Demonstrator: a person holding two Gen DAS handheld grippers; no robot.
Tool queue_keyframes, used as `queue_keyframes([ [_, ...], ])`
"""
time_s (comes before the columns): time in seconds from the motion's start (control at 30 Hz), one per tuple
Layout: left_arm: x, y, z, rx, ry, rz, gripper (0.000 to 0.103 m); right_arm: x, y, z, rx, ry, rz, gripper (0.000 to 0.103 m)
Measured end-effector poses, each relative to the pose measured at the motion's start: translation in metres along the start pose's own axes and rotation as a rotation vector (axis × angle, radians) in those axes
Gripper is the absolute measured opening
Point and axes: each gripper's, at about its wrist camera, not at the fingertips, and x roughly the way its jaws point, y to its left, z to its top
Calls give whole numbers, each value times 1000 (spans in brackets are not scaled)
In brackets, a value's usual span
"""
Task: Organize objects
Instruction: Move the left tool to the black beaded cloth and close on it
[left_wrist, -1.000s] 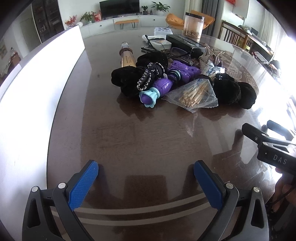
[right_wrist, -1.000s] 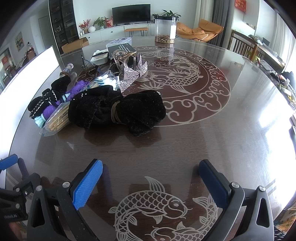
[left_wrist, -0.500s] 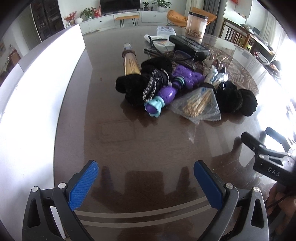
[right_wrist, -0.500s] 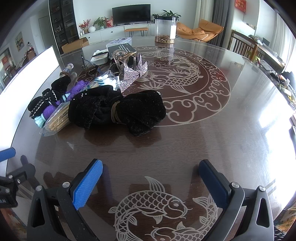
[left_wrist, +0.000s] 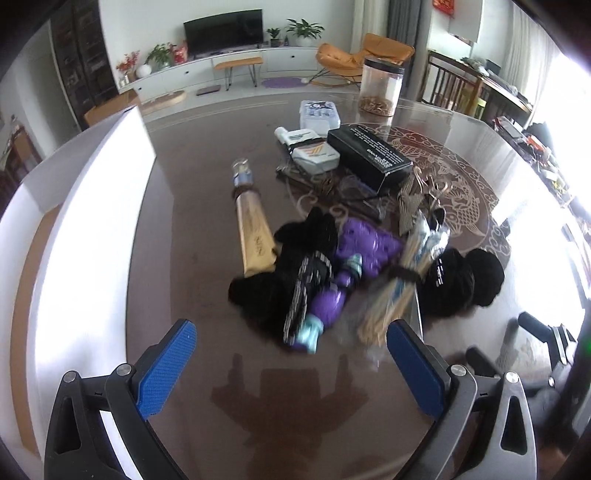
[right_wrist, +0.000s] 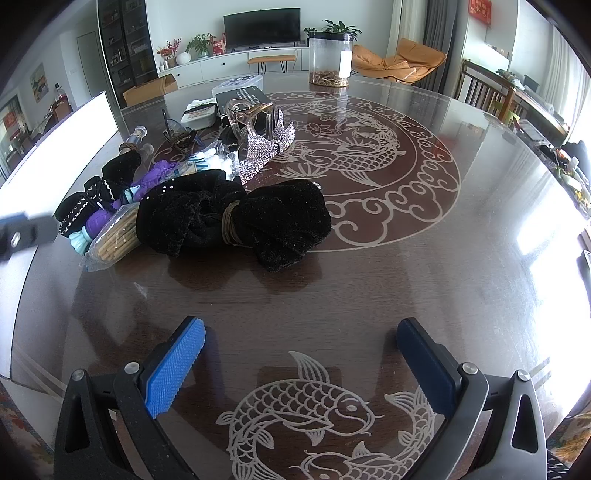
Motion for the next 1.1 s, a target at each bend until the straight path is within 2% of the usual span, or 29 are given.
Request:
queue_keyframes([
  [0.27, 43, 6, 15, -56, 56, -32, 103, 0, 0, 0, 0, 0, 0, 103],
  [0.57, 51, 2, 14, -30, 53, -14, 102, 0, 0, 0, 0, -1, 0, 103],
  [0.6, 51, 2, 14, -29, 51, -14, 93, 0, 0, 0, 0, -1, 0, 103],
  [0.7, 51, 6, 14, -45, 64, -54, 81, 0, 0, 0, 0, -1, 1, 103],
  [0.8, 48, 4, 12, -48, 60, -62, 70, 0, 0, 0, 0, -1, 1, 103],
  [0.97, 35, 0, 5, -37, 34, -44, 54, 0, 0, 0, 0, -1, 1, 103],
  [1.1, 27, 8, -1, -90, 40, -66, 45, 0, 0, 0, 0, -1, 1, 103],
])
